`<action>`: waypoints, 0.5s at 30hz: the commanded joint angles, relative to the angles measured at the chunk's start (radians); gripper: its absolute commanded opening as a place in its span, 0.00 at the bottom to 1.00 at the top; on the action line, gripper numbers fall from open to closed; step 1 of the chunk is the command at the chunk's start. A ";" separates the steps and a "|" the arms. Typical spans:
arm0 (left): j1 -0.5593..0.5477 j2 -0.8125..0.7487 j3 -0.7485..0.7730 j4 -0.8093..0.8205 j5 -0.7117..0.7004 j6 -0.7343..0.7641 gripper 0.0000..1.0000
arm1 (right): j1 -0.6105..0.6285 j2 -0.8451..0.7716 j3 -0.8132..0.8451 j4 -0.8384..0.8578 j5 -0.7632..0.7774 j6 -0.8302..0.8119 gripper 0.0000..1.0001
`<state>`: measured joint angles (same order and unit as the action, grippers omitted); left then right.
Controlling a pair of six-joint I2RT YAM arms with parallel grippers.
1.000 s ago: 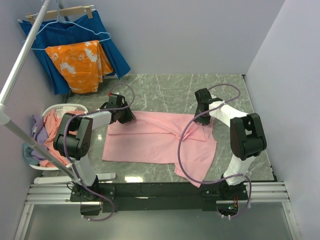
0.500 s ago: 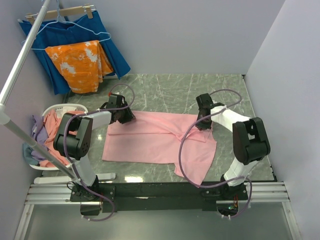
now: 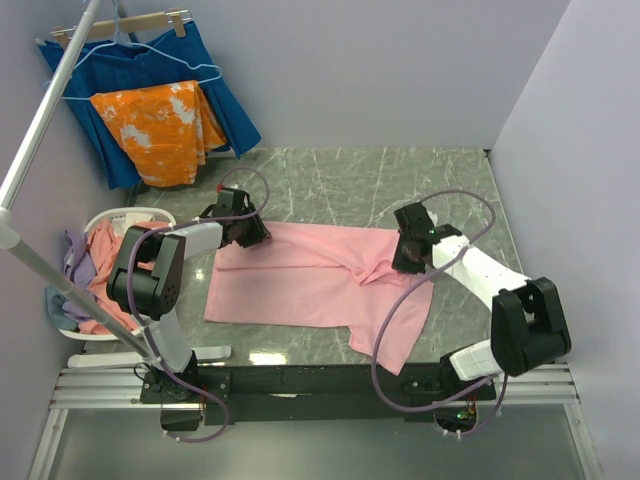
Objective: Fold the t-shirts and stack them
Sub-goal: Fold the flattened tshirt in 1/3 of the way
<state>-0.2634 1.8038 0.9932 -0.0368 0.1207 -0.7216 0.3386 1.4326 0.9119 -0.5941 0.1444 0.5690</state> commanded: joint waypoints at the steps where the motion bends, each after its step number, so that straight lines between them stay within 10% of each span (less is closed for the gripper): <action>1: -0.002 0.029 -0.011 -0.049 -0.003 0.014 0.39 | 0.095 -0.104 -0.095 -0.056 -0.031 0.083 0.00; 11: -0.002 0.039 0.001 -0.069 -0.019 0.024 0.39 | 0.214 -0.302 -0.153 -0.173 0.026 0.196 0.00; 15: -0.002 0.034 0.008 -0.084 -0.036 0.028 0.39 | 0.211 -0.278 -0.087 -0.210 0.139 0.189 0.28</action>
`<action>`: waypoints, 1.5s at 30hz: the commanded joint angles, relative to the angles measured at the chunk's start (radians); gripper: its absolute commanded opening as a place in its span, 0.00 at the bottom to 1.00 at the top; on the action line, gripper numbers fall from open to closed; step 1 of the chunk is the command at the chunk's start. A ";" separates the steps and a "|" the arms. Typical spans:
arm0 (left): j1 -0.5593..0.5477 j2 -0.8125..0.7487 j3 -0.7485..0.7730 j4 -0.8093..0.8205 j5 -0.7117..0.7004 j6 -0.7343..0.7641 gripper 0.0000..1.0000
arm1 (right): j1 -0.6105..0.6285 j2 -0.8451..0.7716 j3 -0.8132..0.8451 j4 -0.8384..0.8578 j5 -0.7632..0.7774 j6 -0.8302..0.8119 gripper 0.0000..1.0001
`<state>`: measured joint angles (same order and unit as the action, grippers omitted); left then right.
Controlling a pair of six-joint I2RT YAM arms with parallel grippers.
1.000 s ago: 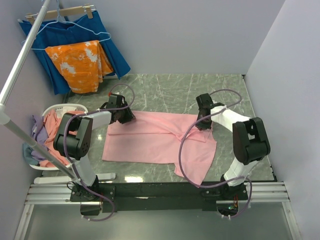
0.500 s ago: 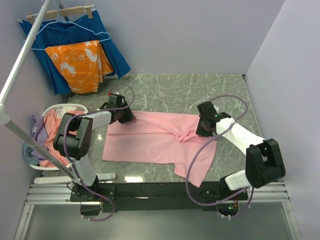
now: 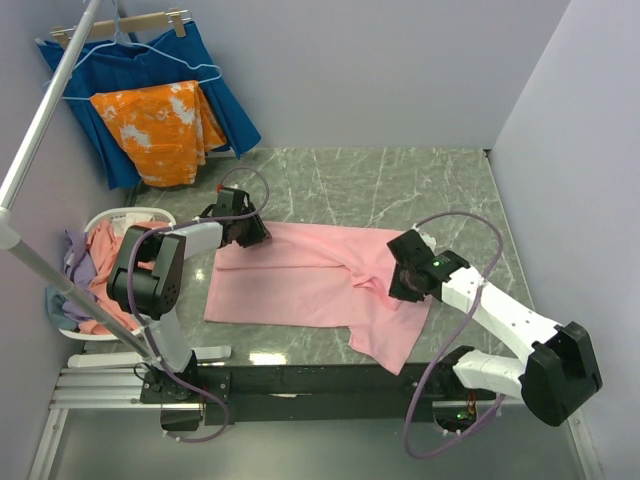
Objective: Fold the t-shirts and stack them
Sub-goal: Fold the flattened tshirt in 1/3 of the way
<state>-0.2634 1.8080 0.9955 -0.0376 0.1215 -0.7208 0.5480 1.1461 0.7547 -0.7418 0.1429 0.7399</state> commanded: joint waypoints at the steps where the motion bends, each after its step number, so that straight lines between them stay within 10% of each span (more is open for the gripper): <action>1: -0.002 0.027 0.005 -0.085 -0.039 0.027 0.39 | 0.001 0.020 0.080 -0.047 0.142 0.001 0.28; 14: 0.015 -0.068 0.015 -0.215 -0.194 0.061 0.41 | -0.008 0.387 0.273 0.197 0.055 -0.085 0.29; 27: 0.035 -0.035 0.025 -0.235 -0.175 0.066 0.39 | 0.053 0.509 0.123 0.237 -0.187 -0.155 0.26; 37: 0.035 -0.067 0.012 -0.249 -0.211 0.069 0.40 | 0.006 0.382 0.133 0.142 0.095 -0.085 0.28; 45: 0.035 -0.088 0.005 -0.235 -0.174 0.064 0.40 | -0.174 0.458 0.300 0.220 0.006 -0.134 0.33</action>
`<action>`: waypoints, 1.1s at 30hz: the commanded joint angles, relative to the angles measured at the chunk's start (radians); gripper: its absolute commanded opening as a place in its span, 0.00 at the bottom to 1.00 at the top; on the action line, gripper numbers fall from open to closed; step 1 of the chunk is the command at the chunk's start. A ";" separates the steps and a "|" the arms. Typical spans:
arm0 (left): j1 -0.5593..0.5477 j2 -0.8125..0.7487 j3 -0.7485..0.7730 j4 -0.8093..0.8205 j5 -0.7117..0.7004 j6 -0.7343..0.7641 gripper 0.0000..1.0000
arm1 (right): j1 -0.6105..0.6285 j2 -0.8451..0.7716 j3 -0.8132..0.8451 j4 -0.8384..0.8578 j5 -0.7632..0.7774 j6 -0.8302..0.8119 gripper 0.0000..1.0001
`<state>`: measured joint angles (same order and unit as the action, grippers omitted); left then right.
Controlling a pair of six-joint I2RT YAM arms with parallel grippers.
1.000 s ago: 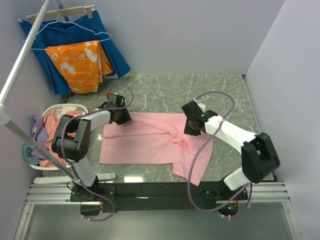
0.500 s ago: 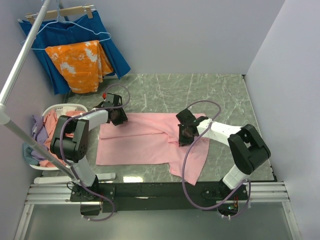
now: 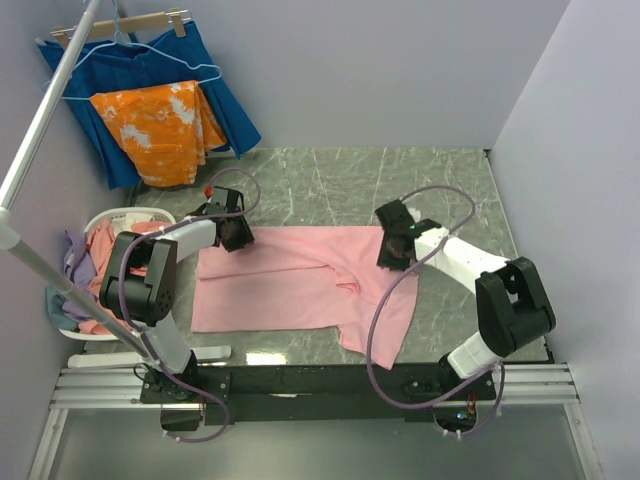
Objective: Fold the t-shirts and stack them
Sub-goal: Fold the flattened tshirt in 1/3 of the way
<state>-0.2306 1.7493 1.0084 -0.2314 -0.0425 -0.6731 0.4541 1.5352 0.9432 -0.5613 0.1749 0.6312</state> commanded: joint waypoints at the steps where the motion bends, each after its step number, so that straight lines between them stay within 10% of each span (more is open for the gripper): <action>1: 0.002 -0.031 -0.010 -0.042 -0.010 0.015 0.40 | -0.095 0.133 0.129 0.063 -0.052 -0.031 0.33; 15: -0.001 0.119 0.116 -0.052 0.035 0.021 0.40 | -0.238 0.506 0.498 -0.012 -0.140 -0.070 0.33; 28: -0.003 0.263 0.292 -0.118 0.012 0.059 0.40 | -0.426 0.933 1.260 -0.339 -0.172 -0.148 0.37; 33: -0.003 0.192 0.280 -0.027 0.023 0.063 0.41 | -0.427 0.777 1.147 -0.195 -0.203 -0.223 0.46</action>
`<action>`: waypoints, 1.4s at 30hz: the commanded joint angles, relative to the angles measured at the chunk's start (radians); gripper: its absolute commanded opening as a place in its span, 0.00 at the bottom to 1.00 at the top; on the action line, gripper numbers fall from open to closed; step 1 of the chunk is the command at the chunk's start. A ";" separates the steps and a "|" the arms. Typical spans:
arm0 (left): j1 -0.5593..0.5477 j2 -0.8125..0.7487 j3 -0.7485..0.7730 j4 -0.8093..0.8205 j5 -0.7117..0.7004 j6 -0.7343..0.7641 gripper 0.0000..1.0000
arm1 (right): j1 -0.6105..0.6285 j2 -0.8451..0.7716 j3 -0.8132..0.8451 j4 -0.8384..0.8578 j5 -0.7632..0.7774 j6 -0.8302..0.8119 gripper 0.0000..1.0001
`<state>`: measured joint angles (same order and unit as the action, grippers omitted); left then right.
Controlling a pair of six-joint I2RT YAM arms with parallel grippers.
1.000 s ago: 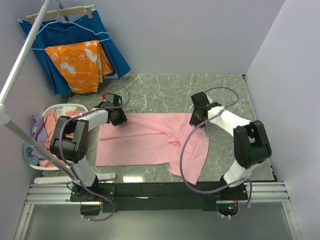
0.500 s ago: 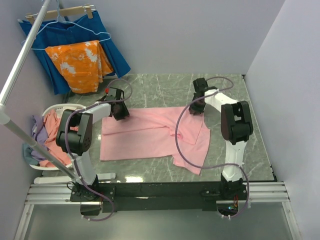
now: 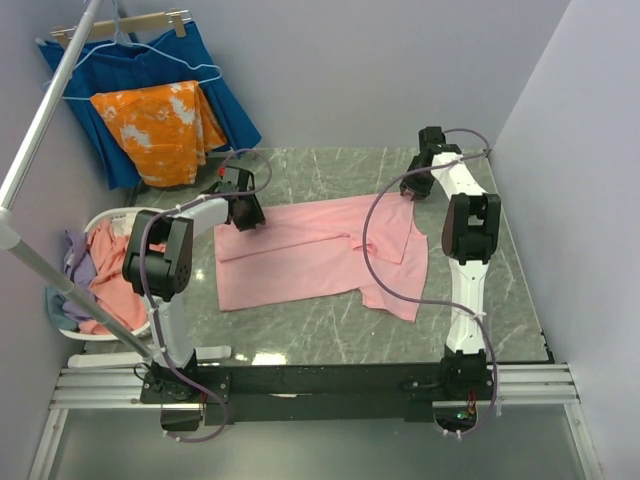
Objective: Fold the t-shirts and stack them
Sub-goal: Fold the flattened tshirt in 1/3 of the way, then grap the side of the flattened tshirt closest away from the robot with both arms
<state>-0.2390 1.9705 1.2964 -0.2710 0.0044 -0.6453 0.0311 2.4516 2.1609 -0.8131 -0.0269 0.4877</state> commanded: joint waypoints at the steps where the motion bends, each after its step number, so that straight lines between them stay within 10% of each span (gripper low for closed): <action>1: 0.006 -0.051 -0.017 0.032 -0.021 0.030 0.42 | -0.005 -0.191 -0.184 0.149 0.001 -0.078 0.47; 5: 0.003 -0.201 -0.075 0.096 -0.069 0.015 0.51 | -0.005 -0.465 -0.424 0.322 0.025 -0.075 0.75; 11: 0.003 -0.484 -0.264 0.041 -0.165 -0.048 0.87 | -0.002 -0.744 -0.683 0.252 0.033 0.006 0.78; 21: -0.042 -0.942 -0.715 -0.097 -0.172 -0.276 0.89 | 0.035 -1.192 -1.370 0.293 -0.017 0.049 0.78; 42: -0.074 -1.122 -0.948 -0.244 -0.221 -0.537 0.86 | 0.084 -1.435 -1.696 0.235 -0.097 0.226 0.75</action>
<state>-0.3096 0.8513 0.3786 -0.5320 -0.2092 -1.1477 0.0967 1.0489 0.4911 -0.5877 -0.0910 0.6674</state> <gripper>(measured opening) 0.866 0.764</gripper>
